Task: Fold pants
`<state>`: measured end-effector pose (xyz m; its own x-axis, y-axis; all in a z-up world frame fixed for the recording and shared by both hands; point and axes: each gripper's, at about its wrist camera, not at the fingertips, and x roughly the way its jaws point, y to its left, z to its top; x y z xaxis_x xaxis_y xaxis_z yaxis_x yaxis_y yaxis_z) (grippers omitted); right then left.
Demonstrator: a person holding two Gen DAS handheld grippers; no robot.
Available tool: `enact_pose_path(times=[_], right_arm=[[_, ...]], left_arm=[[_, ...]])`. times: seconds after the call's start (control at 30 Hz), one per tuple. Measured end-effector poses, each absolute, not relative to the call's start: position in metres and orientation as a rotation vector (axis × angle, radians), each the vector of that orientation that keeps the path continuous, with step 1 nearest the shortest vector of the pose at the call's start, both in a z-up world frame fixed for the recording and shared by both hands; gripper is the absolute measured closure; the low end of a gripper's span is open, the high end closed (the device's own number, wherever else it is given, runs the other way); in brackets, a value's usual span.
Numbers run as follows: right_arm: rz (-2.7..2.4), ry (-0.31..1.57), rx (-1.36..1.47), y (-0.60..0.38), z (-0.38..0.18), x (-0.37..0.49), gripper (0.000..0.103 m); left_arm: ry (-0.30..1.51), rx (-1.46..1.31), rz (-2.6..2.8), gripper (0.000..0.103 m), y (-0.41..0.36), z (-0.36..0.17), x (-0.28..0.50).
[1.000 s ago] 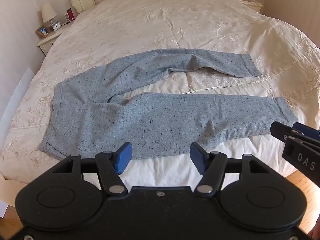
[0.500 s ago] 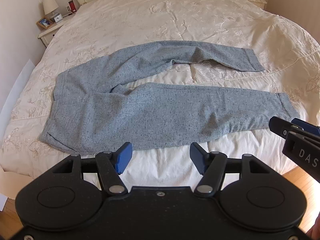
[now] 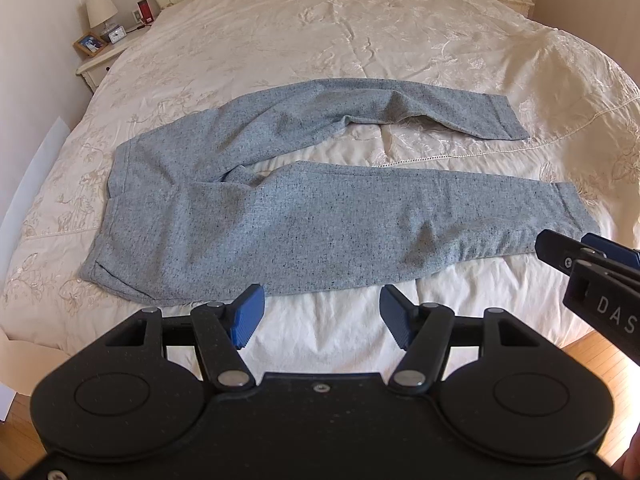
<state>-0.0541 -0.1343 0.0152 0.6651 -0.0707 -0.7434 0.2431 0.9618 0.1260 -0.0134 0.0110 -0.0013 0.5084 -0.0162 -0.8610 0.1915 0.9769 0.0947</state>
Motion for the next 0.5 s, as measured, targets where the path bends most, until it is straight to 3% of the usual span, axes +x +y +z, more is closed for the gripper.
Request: enact_pose_path(times=[0.5], right_arm=[[-0.153,0.829,0.215,-0.1349,0.0105,-0.0580,0.058]], left_arm=[[1.037,0.183,-0.122,0.036,0.0131,-0.0030,-0.0153]])
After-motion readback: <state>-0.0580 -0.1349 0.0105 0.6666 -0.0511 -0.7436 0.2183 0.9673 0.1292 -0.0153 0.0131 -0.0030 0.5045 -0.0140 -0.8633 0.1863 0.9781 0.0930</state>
